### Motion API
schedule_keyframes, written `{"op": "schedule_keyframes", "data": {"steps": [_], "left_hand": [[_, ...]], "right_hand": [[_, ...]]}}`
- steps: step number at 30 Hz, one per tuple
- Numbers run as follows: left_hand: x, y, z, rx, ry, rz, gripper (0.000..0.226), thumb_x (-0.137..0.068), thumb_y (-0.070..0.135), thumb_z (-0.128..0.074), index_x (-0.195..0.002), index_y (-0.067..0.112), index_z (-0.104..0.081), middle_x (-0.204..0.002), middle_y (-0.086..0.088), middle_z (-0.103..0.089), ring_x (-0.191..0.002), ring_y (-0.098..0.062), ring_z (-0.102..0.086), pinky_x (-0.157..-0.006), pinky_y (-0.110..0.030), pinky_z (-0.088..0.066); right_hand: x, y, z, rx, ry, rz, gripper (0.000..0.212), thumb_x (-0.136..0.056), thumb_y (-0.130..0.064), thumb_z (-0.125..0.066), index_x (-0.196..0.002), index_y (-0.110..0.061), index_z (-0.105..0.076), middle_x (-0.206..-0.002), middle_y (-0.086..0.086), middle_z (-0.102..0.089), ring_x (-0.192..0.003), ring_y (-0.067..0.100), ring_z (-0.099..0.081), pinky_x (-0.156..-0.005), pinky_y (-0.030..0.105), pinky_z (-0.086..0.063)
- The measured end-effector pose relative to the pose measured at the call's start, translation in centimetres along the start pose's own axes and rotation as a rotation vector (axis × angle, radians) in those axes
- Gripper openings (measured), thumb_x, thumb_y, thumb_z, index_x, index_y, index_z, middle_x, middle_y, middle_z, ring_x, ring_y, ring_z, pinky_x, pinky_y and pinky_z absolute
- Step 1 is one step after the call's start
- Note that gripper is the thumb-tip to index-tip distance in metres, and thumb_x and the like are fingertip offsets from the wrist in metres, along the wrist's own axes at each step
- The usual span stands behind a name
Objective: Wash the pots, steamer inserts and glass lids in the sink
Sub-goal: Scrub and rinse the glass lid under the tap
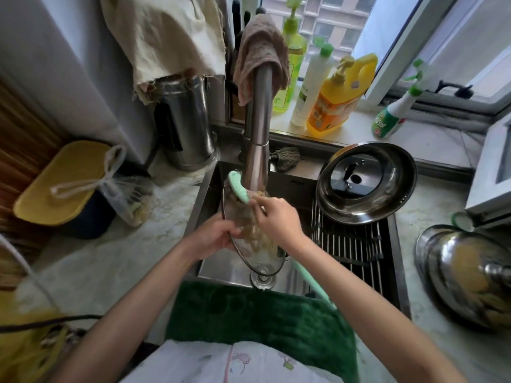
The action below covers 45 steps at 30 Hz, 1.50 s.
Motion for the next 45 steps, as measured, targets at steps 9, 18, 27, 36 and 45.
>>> {"op": "schedule_keyframes", "data": {"steps": [9,18,27,36,45], "left_hand": [[-0.5,-2.7,-0.5,-0.082,0.038,0.075,0.06,-0.082,-0.015,-0.037,-0.131,0.02,-0.044,-0.113,-0.009,-0.064,-0.092,-0.024,-0.067,-0.066,-0.041,-0.058],[-0.4,-3.1,-0.6,-0.144,0.089,0.069,0.061,-0.083,-0.012,-0.041,-0.138,0.014,-0.038,-0.116,-0.011,-0.062,-0.095,-0.024,-0.065,-0.072,-0.046,-0.057],[-1.1,-2.3,-1.0,-0.241,0.087,0.087,0.066,-0.067,0.004,-0.05,-0.13,0.022,-0.042,-0.127,-0.028,-0.052,-0.103,-0.036,-0.061,-0.075,-0.052,-0.056],[-0.7,-1.6,-1.1,-0.106,0.086,0.02,0.049,-0.076,-0.002,-0.048,-0.122,0.015,-0.051,-0.117,-0.018,-0.061,-0.094,-0.029,-0.065,-0.069,-0.048,-0.058],[0.5,-1.4,1.0,0.116,0.141,-0.034,0.058,-0.078,-0.009,-0.043,-0.135,0.004,-0.04,-0.102,-0.014,-0.07,-0.083,-0.029,-0.07,-0.064,-0.048,-0.059]], "right_hand": [[0.9,1.4,-2.1,-0.13,0.012,-0.116,0.034,-0.097,-0.039,-0.044,-0.126,-0.032,-0.06,-0.096,0.005,-0.072,-0.089,0.023,-0.065,-0.063,0.032,-0.042],[1.5,1.3,-2.6,-0.279,0.006,-0.196,0.033,-0.096,-0.036,-0.045,-0.125,-0.034,-0.061,-0.085,0.003,-0.071,-0.08,0.017,-0.063,-0.06,0.029,-0.038],[1.2,0.8,-2.5,-0.52,0.05,-0.213,0.033,-0.096,-0.031,-0.048,-0.127,-0.028,-0.06,-0.098,-0.002,-0.073,-0.081,0.012,-0.067,-0.068,0.035,-0.052],[2.9,2.1,-3.7,-0.448,-0.033,-0.039,0.035,-0.096,-0.032,-0.049,-0.131,-0.037,-0.053,-0.07,0.007,-0.069,-0.046,0.009,-0.04,-0.046,0.03,-0.032],[7.1,5.0,-3.6,-0.316,-0.089,0.172,0.037,-0.096,-0.029,-0.051,-0.133,-0.033,-0.051,-0.056,-0.016,-0.055,-0.036,0.006,-0.035,-0.045,0.013,-0.025]]}}
Point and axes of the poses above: each hand's wrist, its own x-axis away from the middle knuckle, its own z-axis out of the back of the hand, y = z × x, the point moved 3 cm from there along -x, towards the middle knuckle
